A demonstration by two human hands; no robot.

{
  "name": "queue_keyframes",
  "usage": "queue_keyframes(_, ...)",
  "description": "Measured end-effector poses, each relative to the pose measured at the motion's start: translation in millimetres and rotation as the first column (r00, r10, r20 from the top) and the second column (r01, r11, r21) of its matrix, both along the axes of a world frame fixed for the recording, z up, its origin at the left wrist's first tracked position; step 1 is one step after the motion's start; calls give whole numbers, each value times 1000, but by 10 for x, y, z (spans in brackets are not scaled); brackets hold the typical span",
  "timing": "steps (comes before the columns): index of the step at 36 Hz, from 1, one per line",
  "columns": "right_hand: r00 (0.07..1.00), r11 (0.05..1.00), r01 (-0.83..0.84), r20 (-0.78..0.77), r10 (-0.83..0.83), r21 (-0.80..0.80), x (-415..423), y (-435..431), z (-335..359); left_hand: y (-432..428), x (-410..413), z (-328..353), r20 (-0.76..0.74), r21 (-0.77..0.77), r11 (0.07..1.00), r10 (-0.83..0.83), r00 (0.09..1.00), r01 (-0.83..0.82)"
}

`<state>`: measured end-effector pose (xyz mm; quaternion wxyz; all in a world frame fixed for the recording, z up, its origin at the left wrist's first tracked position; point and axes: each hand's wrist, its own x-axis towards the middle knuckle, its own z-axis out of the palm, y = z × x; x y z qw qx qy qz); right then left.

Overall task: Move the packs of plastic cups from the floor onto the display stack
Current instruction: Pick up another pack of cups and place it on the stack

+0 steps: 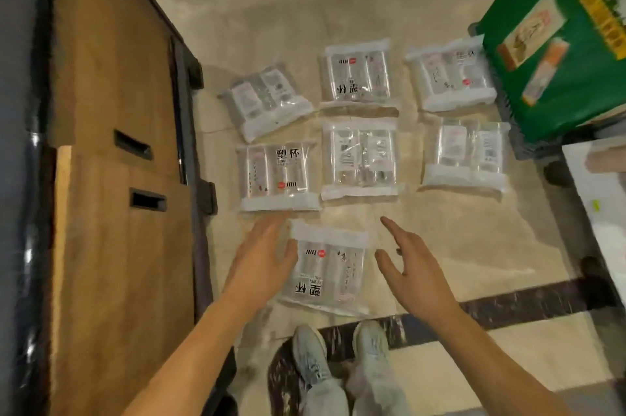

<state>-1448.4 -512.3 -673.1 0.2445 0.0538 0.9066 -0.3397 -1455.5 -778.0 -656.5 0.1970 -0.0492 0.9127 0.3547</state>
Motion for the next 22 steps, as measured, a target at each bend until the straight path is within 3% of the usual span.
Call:
queue_keyframes(9,993,999,-41,111,41,2,353,-77,-2448,-222,337,-2383,126,15,1000,-4,992,2)
queue_keyframes(14,986,998,7,164,-16,60,482,-7,-3608,-239,482,-3575,217,-74,997,5,976,12)
queue_keyframes(18,980,1000,27,195,-28,5,578,11,-4147,-187,554,-4178,316,-33,999,-27,948,39)
queue_keyframes(22,986,995,77,152,-66,-66,597,21,-4236,-128,587,-4280,259,49,999,-7,966,-6)
